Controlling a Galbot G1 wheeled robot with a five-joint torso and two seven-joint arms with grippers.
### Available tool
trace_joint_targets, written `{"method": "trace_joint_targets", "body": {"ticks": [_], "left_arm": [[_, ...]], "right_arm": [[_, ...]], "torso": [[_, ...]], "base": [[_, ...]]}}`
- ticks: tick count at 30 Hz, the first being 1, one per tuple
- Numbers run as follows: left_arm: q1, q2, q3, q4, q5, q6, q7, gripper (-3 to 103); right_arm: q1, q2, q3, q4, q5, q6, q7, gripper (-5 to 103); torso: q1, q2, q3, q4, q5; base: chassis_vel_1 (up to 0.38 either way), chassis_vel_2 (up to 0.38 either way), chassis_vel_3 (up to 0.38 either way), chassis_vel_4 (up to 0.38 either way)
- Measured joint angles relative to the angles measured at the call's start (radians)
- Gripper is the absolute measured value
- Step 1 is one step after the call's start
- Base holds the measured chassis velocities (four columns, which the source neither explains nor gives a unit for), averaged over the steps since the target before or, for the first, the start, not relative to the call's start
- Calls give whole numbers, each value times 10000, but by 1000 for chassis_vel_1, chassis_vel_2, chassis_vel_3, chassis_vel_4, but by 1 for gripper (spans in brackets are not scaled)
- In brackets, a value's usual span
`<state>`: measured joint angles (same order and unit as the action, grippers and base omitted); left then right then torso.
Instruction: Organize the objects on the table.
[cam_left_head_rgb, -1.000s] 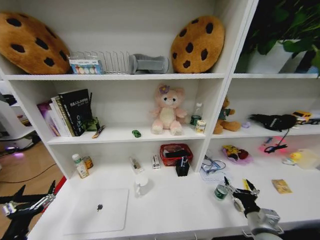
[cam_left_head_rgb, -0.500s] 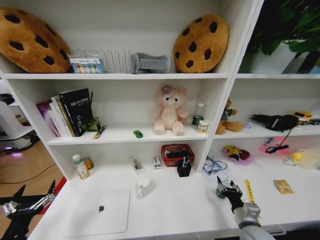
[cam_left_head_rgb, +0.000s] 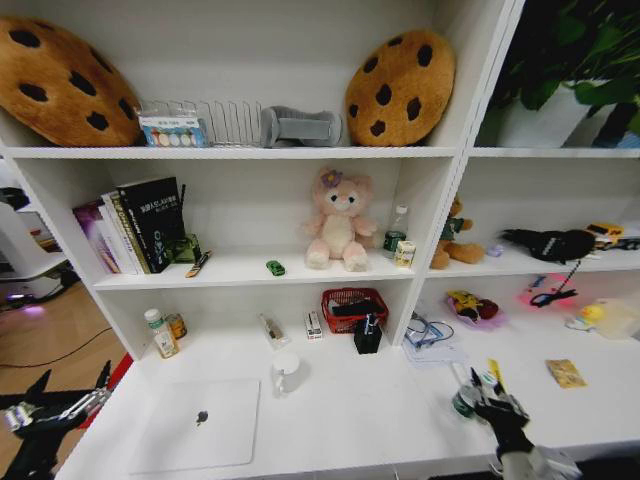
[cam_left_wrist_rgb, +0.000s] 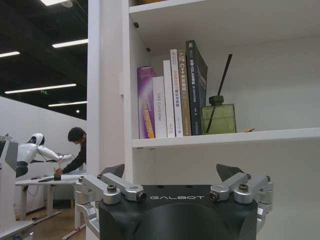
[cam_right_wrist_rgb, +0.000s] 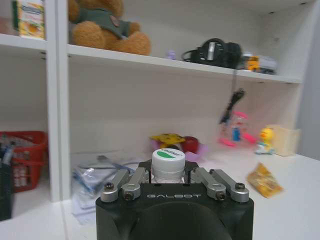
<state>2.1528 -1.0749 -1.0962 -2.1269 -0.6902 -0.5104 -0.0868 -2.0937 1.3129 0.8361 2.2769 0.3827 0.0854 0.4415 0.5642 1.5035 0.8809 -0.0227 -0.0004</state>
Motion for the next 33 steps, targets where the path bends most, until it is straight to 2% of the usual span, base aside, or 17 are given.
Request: {"method": "trace_joint_targets", "body": {"ticks": [1, 3, 6, 7, 8, 10, 12, 14, 16, 18, 19, 21, 25, 28, 31, 33], "left_arm": [[0, 0, 0, 1, 0, 0, -1, 100], [0, -1, 1, 0, 0, 0, 2, 100], [0, 0, 0, 1, 0, 0, -2, 100], [0, 0, 0, 1, 0, 0, -2, 100], [0, 0, 1, 0, 0, 0, 2, 100], [0, 0, 1, 1, 0, 0, 1, 100], [0, 0, 0, 0, 0, 0, 2, 100], [0, 1, 0, 0, 0, 0, 1, 100], [0, 0, 0, 0, 0, 0, 1, 100], [0, 0, 0, 0, 0, 0, 4, 100], [0, 0, 0, 0, 0, 0, 4, 100], [0, 0, 0, 0, 0, 0, 3, 100], [0, 1, 1, -1, 0, 0, 2, 100], [0, 1, 0, -1, 0, 0, 3, 100], [0, 0, 1, -1, 0, 0, 3, 100], [0, 0, 0, -2, 0, 0, 4, 100]], "right_arm": [[-302, 258, -119, 69, -227, 137, 323, 30], [-423, 362, -174, 87, -314, 194, 452, 30], [-1361, 1282, -897, -17, -1271, 885, 1506, 30], [-1361, 1282, -897, -17, -1271, 885, 1506, 30], [-1735, 1751, -1369, -327, -1764, 1443, 2148, 30], [-1886, 2219, -2045, -1255, -1956, 2283, 3117, 30], [-1805, 2318, -2173, -1709, -1948, 2455, 3320, 30], [-1364, 2444, -2285, -2932, -1980, 2698, 3504, 30], [-1060, 2460, -2284, -3518, -2034, 2782, 3512, 30], [-133, 2430, -2189, -4849, -2134, 2929, 3435, 30], [-133, 2430, -2189, -4849, -2134, 2929, 3435, 30], [1009, 2216, -2048, -6420, -2111, 3097, 3116, 30], [1741, 1980, -1982, -7513, -2131, 3171, 3004, 30], [2940, 1362, -1728, -9027, -2083, 3295, 2916, 30], [3393, 1130, -1599, -9443, -2003, 3339, 2915, 30], [4324, 714, -1373, -10169, -1809, 3316, 2931, 30]], "torso": [[0, 0, 0, 1, 0], [0, 0, -1, 0, 2], [0, 0, 0, 1, 4], [0, 0, 0, 1, 4], [0, 0, 0, 0, 0], [0, 0, 0, 2, 1], [0, 0, 0, 0, 3], [0, 0, 1, 0, 5], [-1, 0, 1, 0, 5], [0, 0, 1, 1, 6], [0, 0, 1, 1, 6], [0, 0, 2, 3, 5], [0, -2, 2, 3, 7], [0, -1, 2, 0, 6], [0, -1, 2, 2, 3], [0, -1, 3, 3, 5]], "base": [[0, 0, 0, 0], [0, 0, 0, 0], [0, 0, 0, 0], [0, 0, 0, 0], [0, 0, 0, 0], [0, 0, 0, 0], [0, 0, 0, 0], [0, 0, 0, 0], [0, 0, 0, 0], [0, 0, 0, 0], [0, 0, 0, 0], [0, 0, 0, 0], [0, 0, 0, 0], [0, 0, 0, 0], [0, 0, 0, 0], [0, 0, 0, 0]]}}
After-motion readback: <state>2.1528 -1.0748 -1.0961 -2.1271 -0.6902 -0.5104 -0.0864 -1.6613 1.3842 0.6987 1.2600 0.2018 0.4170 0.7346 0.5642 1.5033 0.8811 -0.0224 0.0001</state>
